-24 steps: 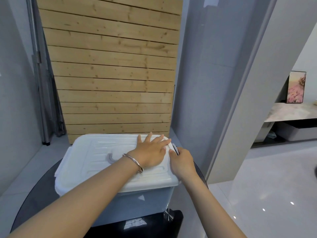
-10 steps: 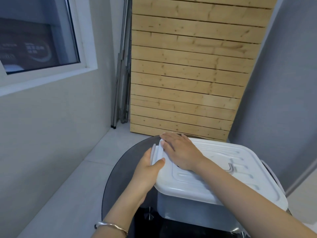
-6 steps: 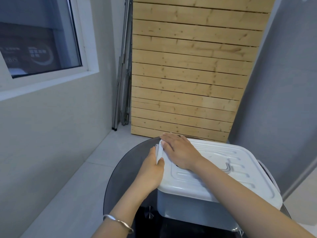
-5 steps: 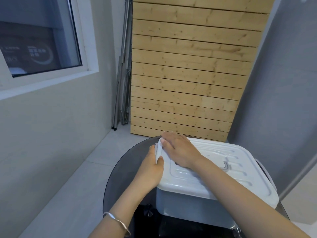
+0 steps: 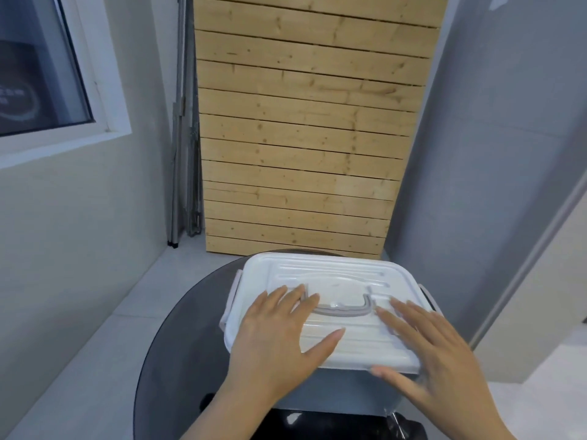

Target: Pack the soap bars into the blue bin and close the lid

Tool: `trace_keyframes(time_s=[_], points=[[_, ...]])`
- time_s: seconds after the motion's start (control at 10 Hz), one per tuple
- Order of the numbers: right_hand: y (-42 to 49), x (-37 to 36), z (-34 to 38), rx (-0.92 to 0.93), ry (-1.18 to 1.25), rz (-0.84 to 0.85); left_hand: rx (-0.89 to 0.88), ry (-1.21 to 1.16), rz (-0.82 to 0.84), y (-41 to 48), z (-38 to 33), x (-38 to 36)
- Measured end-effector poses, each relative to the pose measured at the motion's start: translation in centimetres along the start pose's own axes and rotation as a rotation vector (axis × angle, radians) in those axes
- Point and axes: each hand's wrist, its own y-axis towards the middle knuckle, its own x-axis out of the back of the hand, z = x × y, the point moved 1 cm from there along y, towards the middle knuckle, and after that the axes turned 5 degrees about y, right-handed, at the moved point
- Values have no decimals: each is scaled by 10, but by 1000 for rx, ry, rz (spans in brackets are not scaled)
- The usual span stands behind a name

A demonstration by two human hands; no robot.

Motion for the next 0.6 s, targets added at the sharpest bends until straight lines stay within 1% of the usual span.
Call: trace_keyframes(time_s=[0.1,0.2,0.4,0.5,0.6], points=[[9,-8,-4,-20,46,-16,4,-25,-47,9,7,-4],[36,-22,-12,-48,104,-18,31,-59,28,41,21,-12],[83,-36,-21,-119,143,48,48,-94,56,88,32,-25],[88,-37,-24,-104,146,88,52,-90,41,95,34,-27],[86,-20,-20,-2,183,104,42,-102,21,93,34,-31]])
